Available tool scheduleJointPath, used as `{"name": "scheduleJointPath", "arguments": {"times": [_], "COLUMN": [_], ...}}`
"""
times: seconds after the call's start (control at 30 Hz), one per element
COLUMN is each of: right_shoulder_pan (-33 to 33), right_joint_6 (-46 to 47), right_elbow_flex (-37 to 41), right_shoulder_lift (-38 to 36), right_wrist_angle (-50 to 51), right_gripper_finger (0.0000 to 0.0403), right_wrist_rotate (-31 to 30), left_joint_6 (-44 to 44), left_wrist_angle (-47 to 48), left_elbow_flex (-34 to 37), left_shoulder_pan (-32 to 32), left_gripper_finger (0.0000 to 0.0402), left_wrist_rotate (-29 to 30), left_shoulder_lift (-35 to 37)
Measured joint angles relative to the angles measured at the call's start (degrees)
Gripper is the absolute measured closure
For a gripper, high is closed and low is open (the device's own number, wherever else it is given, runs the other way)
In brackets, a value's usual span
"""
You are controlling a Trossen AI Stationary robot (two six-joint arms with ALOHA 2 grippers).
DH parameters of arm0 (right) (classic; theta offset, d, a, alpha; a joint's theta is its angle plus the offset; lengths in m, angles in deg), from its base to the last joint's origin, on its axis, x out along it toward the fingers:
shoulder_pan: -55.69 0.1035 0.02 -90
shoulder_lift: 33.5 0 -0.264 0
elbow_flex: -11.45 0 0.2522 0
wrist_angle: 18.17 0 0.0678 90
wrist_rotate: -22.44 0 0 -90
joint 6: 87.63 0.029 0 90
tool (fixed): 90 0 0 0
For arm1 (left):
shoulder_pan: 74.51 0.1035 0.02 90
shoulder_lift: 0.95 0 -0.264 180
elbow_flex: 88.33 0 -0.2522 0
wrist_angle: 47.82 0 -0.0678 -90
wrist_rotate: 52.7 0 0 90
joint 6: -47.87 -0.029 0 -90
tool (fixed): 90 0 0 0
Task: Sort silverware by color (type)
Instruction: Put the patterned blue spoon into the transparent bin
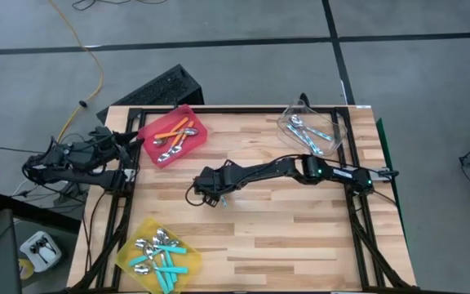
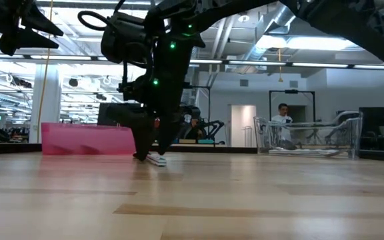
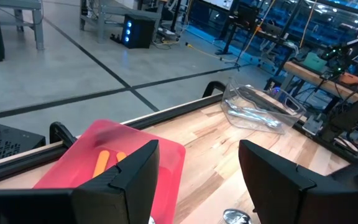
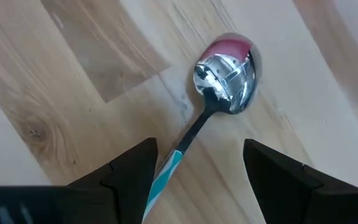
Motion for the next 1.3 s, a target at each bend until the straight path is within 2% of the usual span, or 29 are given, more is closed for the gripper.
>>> {"name": "scheduleJointPath", "arguments": {"times": [0.17, 0.37, 0.77, 0.87, 1.3], "right_shoulder_pan": [-0.29, -0.55, -0.4, -0.03, 1.06], "right_joint_6": [-0.04, -0.04, -0.87, -2.08, -3.62], "right_elbow_flex": [0.04, 0.04, 0.04, 0.04, -0.64], "right_shoulder_lift": [0.0, 0.02, 0.13, 0.15, 0.4], "right_wrist_angle": [-0.66, -0.95, -1.7, -2.74, -3.45], "right_gripper_finger": [0.0145, 0.0187, 0.0345, 0.0374, 0.0372], "right_wrist_rotate": [1.13, 3.63, 4.27, 4.21, 1.4], "left_joint_6": [0.0, 0.0, 0.0, 0.0, 0.0], "left_wrist_angle": [0.0, 0.0, 0.0, 0.0, 0.0], "left_elbow_flex": [-0.01, -0.01, 0.01, -0.01, 0.01], "left_shoulder_pan": [-0.01, 0.0, -0.01, 0.0, 0.0], "left_gripper_finger": [0.0196, 0.0196, 0.0196, 0.0196, 0.0196], "left_wrist_rotate": [0.02, 0.0, 0.0, 0.0, 0.0], "left_shoulder_lift": [0.01, -0.01, -0.01, 0.01, -0.01]}}
